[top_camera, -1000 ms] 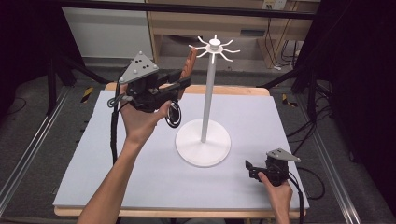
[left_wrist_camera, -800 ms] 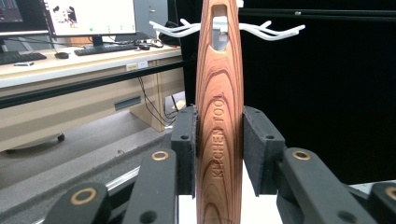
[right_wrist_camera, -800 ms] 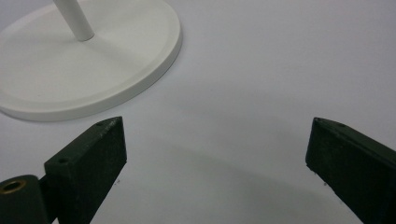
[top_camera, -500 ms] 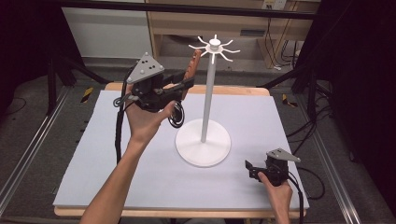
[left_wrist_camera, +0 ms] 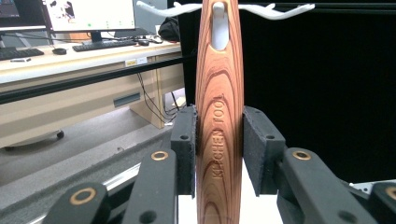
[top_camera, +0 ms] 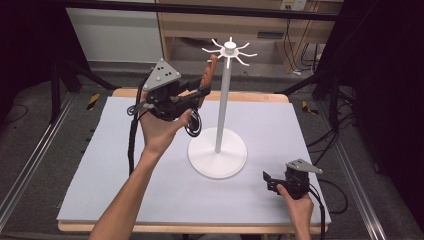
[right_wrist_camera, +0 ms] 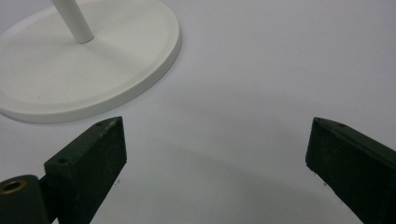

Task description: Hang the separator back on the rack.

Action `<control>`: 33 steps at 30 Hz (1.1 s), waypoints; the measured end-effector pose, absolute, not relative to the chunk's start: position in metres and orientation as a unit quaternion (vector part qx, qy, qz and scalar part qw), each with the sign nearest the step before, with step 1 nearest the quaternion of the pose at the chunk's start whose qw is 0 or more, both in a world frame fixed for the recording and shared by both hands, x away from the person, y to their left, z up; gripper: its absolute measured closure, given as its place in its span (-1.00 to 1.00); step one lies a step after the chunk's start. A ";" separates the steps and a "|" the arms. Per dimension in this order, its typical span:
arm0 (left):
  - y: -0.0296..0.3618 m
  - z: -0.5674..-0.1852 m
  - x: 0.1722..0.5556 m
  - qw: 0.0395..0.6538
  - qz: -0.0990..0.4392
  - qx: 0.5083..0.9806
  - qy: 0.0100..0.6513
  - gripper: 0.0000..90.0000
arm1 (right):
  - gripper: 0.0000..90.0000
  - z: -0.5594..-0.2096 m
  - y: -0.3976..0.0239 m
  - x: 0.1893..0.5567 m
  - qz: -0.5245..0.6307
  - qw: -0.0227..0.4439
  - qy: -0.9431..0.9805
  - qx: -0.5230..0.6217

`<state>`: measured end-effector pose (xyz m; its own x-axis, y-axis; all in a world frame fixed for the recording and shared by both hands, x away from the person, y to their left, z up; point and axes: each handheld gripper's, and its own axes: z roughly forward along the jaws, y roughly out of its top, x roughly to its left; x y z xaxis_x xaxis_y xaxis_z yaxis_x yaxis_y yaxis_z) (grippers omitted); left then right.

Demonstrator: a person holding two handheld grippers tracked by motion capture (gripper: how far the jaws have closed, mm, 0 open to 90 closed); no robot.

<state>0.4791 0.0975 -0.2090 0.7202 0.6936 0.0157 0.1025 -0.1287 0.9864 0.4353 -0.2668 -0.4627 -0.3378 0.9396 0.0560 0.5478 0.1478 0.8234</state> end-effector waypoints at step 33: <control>0.121 -0.239 0.472 0.571 0.256 0.725 0.286 0.29 | -0.87 -0.463 -0.267 0.435 0.393 0.252 0.716 0.519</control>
<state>0.4721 0.1207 -0.2385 0.7057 0.7072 0.0441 0.1229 -0.1834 0.9753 0.4351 -0.2668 -0.4628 -0.3329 0.9418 0.0465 0.5453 0.1521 0.8243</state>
